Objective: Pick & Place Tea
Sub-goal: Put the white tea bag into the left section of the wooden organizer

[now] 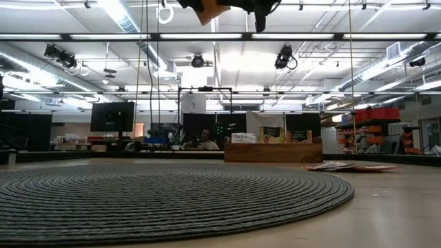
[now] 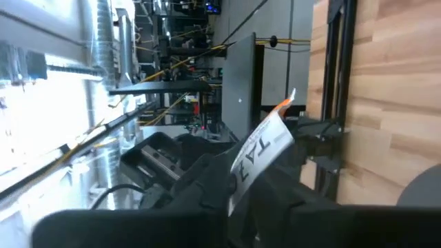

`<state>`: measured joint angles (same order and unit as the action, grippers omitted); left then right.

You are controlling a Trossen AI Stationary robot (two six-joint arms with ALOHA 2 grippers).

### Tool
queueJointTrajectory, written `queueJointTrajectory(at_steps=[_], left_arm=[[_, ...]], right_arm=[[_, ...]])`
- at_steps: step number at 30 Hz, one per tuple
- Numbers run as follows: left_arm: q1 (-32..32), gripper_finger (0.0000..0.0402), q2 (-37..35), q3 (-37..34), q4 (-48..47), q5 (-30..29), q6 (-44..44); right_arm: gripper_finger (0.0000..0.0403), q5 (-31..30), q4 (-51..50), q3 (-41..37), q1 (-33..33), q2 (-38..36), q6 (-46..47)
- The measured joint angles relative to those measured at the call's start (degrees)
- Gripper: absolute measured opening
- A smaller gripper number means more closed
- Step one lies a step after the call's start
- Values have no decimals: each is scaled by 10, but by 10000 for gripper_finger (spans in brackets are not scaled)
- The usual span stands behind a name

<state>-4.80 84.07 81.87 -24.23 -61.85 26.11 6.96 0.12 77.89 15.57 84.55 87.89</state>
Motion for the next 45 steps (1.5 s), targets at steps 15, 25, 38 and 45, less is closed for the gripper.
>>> queueJointTrajectory(at_steps=[15,25,38,45], left_arm=[[-1,108,0,0,-3,33,-105],[-18,161,-71,0,-127,104,-369],[112,169,-151,0,-125,568,-427],[132,170,-86,0,-152,663,-444]], right_arm=[[2,-34,-2,0,3,-5,-125],[1,-7,-85,0,32,-50,-357],[0,31,-304,0,-28,-92,-804],[0,31,-335,0,-66,-81,-927]])
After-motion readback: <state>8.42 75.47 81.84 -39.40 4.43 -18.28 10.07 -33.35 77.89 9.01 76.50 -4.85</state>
